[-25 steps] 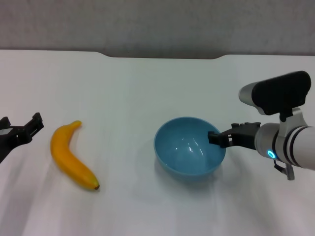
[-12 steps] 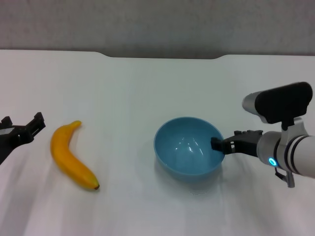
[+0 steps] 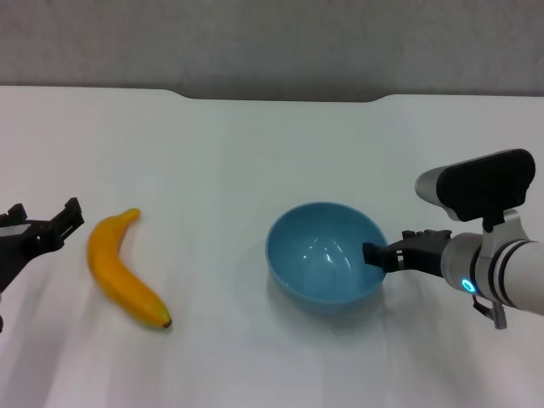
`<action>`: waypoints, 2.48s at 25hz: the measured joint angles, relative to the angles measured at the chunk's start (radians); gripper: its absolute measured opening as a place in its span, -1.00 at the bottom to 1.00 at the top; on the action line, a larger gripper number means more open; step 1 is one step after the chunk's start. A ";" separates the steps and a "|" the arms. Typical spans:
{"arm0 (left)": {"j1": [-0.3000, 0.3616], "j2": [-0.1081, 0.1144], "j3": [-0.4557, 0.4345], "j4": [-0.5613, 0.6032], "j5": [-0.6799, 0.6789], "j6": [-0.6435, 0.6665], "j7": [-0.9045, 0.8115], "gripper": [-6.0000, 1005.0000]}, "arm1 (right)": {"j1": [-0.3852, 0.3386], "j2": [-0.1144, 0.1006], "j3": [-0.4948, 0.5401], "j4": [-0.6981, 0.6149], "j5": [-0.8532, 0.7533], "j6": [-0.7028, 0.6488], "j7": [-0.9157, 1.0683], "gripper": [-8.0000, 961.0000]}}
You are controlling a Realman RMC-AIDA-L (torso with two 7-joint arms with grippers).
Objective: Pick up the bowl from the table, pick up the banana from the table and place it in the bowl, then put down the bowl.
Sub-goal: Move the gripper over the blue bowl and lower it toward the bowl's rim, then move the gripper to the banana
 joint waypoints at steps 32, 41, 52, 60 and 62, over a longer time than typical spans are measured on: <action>-0.001 -0.005 0.002 -0.001 0.000 0.003 0.015 0.68 | 0.034 0.001 -0.063 0.145 0.043 -0.188 -0.006 0.13; 0.002 -0.005 0.002 0.001 0.000 0.003 0.015 0.68 | 0.001 -0.001 -0.067 0.134 0.043 -0.241 -0.008 -0.29; 0.005 -0.005 0.006 0.002 0.000 0.003 0.015 0.68 | -0.015 -0.001 -0.062 0.131 0.043 -0.259 -0.003 -0.84; 0.005 -0.004 0.019 0.000 0.000 -0.004 0.015 0.68 | -0.057 -0.002 -0.055 0.067 0.036 -0.282 -0.008 -0.89; 0.005 -0.002 0.036 -0.017 -0.001 0.003 0.014 0.68 | -0.067 -0.004 -0.055 0.049 0.032 -0.283 -0.008 -0.89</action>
